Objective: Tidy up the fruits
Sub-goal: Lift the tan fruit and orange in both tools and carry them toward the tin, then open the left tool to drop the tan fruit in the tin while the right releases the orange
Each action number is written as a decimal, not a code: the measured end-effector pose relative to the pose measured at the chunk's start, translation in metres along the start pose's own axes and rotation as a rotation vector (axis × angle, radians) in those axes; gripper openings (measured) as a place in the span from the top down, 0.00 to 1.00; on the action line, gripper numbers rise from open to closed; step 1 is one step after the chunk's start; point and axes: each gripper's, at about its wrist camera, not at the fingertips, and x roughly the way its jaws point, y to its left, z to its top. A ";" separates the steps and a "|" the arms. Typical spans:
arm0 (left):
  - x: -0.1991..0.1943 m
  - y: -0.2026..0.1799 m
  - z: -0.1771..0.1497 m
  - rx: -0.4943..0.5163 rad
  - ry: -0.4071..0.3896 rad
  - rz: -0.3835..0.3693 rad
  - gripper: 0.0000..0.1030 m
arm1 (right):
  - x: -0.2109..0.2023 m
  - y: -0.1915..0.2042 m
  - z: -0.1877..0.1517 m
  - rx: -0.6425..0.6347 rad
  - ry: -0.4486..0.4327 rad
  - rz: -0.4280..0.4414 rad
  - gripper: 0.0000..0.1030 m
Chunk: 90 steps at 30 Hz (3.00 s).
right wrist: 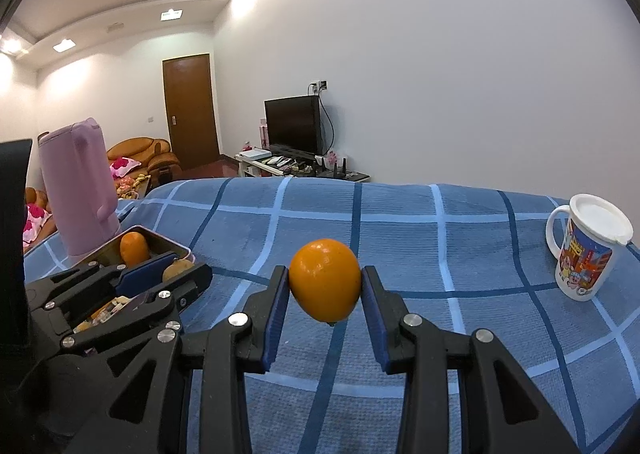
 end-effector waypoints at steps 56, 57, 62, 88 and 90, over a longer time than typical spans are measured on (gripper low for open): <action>-0.031 0.076 0.004 -0.145 -0.045 0.140 0.74 | -0.001 0.069 0.012 -0.128 -0.008 0.127 0.62; -0.031 0.077 0.004 -0.145 -0.045 0.145 0.74 | -0.001 0.070 0.013 -0.128 -0.008 0.129 0.62; -0.032 0.083 0.004 -0.153 -0.046 0.166 0.74 | 0.000 0.076 0.014 -0.128 -0.007 0.140 0.62; -0.044 0.128 -0.004 -0.145 -0.010 0.245 0.74 | 0.009 0.116 0.021 -0.143 -0.008 0.206 0.62; -0.046 0.132 -0.005 -0.147 -0.007 0.249 0.74 | 0.010 0.119 0.021 -0.144 -0.007 0.211 0.62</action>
